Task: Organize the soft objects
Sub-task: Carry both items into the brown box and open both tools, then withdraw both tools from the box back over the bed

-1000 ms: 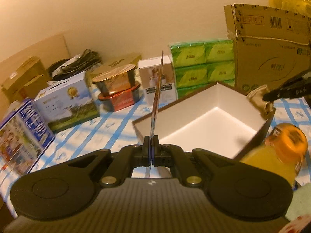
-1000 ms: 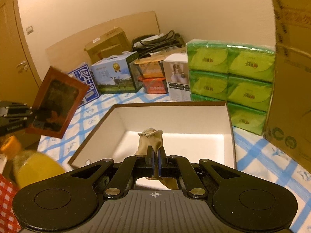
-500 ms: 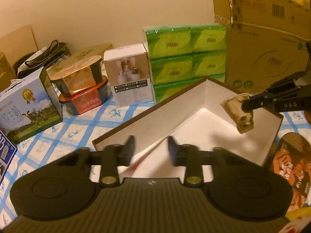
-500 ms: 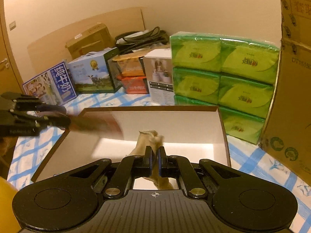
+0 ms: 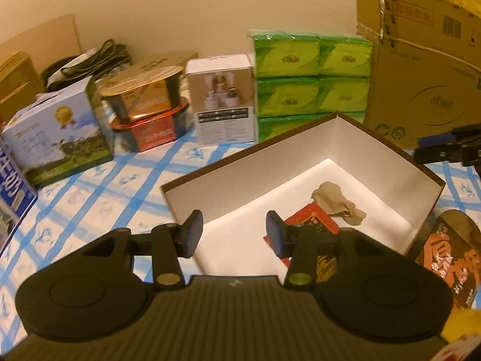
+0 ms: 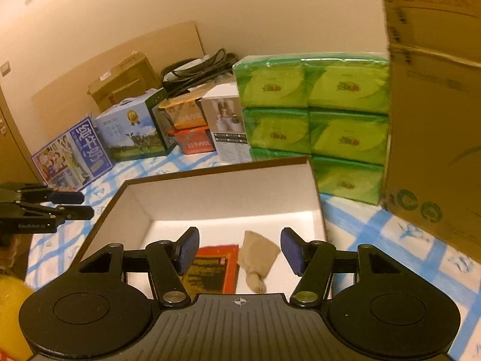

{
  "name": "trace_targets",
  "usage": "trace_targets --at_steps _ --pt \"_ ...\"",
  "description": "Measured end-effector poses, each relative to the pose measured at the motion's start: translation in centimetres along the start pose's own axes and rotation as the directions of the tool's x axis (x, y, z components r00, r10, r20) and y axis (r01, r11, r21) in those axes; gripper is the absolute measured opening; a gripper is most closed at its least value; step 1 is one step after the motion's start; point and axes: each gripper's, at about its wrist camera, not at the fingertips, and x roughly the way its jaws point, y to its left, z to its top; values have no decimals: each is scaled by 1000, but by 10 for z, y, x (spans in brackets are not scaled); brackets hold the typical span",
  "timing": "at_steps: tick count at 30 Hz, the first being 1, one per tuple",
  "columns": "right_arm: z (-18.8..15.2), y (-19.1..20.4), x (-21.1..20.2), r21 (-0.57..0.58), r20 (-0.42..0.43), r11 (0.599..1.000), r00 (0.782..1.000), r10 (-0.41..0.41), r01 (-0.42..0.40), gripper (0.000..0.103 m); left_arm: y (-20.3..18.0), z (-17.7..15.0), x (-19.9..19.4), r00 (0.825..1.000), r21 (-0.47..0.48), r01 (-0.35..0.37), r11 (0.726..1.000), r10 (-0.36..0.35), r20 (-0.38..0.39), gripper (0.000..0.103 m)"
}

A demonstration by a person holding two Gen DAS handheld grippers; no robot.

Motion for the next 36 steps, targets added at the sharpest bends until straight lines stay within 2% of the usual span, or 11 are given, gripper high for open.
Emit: trace_targets --at_steps 5,13,26,36 --pt "-13 0 -42 14 2 1000 1000 7 -7 60 10 -18 -31 998 -61 -59 996 57 -35 43" --pt "-40 8 -117 16 18 1000 1000 4 -4 60 1 -56 -110 994 -118 -104 987 102 -25 43" --pt "-108 31 -225 6 10 1000 1000 -4 4 60 -56 -131 -238 989 -255 -147 956 148 -14 43" --pt "-156 50 -275 14 -14 1000 1000 -3 3 60 -114 -167 -288 986 -265 -160 951 164 -9 43"
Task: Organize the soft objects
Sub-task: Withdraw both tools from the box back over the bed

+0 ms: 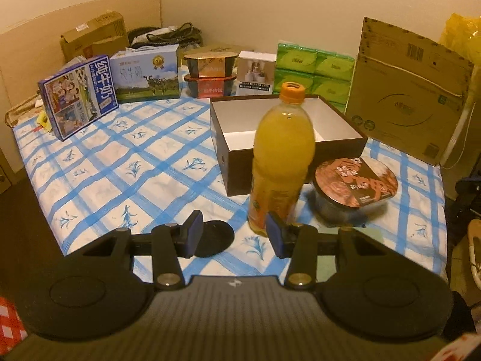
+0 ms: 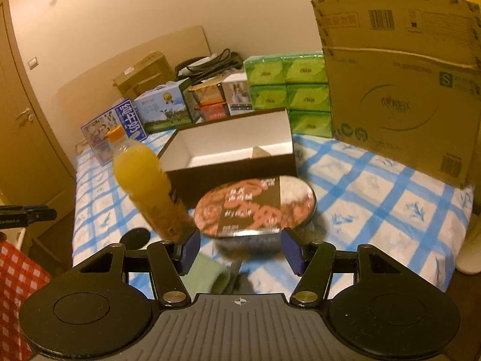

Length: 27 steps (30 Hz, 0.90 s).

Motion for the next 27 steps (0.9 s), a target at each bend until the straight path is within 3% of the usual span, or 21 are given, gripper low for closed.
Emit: trace_targets --at_steps 5,10,17,27 --pt "-20 4 -16 13 -5 1000 1000 -18 18 60 -11 -17 -18 1000 -24 -11 1000 11 13 43" --pt "-44 6 -21 17 -41 999 999 -27 28 60 -20 -42 -24 1000 -39 -5 999 4 -21 43" --pt "-83 9 -14 -3 -139 999 989 -42 42 60 -38 -73 -17 996 -38 -14 999 11 -86 43" --pt "-114 3 7 -76 -207 993 972 -107 93 60 -78 -88 6 989 -13 46 999 -47 -140 43"
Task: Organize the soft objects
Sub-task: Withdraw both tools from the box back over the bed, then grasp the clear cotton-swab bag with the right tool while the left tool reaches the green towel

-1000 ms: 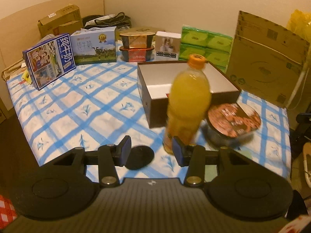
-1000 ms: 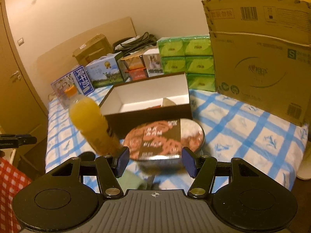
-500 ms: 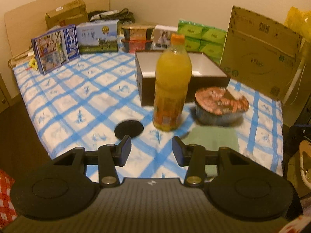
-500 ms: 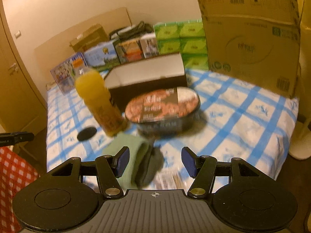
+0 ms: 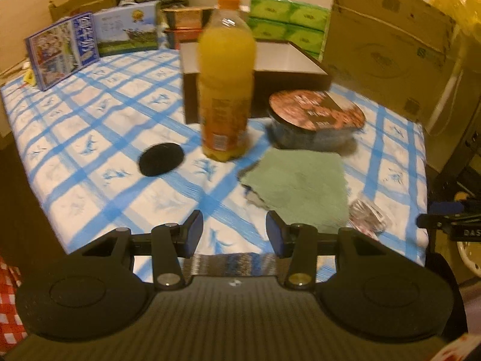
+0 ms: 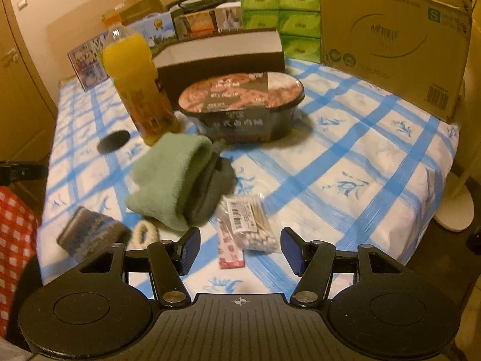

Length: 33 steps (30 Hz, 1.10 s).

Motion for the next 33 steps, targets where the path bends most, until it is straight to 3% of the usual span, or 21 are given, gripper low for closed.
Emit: trace_targets --at_steps 12,31,32,33 --pt "-2 -2 36 -68 -29 998 999 -15 13 60 -47 2 50 995 60 75 995 -72 -62 43" --pt "-3 -9 105 -125 -97 992 995 -32 20 60 -84 20 96 993 146 84 986 -70 -97 47" --pt "-3 -10 107 -125 -99 992 995 -32 20 59 -86 21 97 993 149 85 985 -71 -98 47" --pt "-4 -11 108 -125 -101 992 994 -31 18 51 -87 22 99 992 152 86 985 -71 -101 47"
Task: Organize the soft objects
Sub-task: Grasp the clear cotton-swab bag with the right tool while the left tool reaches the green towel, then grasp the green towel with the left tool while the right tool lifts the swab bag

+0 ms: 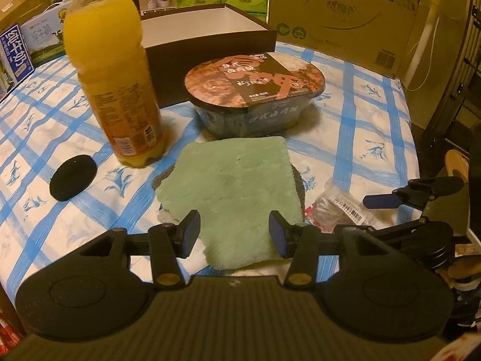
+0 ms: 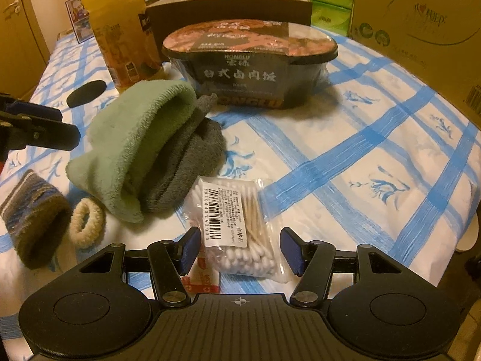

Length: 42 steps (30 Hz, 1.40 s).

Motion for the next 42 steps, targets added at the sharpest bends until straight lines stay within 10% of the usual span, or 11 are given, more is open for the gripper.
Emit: trace_targets --at_steps 7,17,23,29,42 --pt "-2 -10 -4 18 24 1000 999 22 -22 30 -8 6 6 1000 23 8 1000 -8 -1 50" --pt "8 -33 -30 162 90 986 996 28 -43 29 -34 17 21 999 91 39 995 -40 11 58" --pt "8 -41 -33 201 96 979 995 22 -41 29 -50 22 48 998 155 -66 986 64 16 58" --pt "4 -42 -35 221 94 974 995 22 -42 29 -36 22 53 998 122 -60 991 61 0 15" --pt "8 -39 -55 218 139 974 990 34 -64 29 23 12 -50 980 86 -138 987 123 159 9"
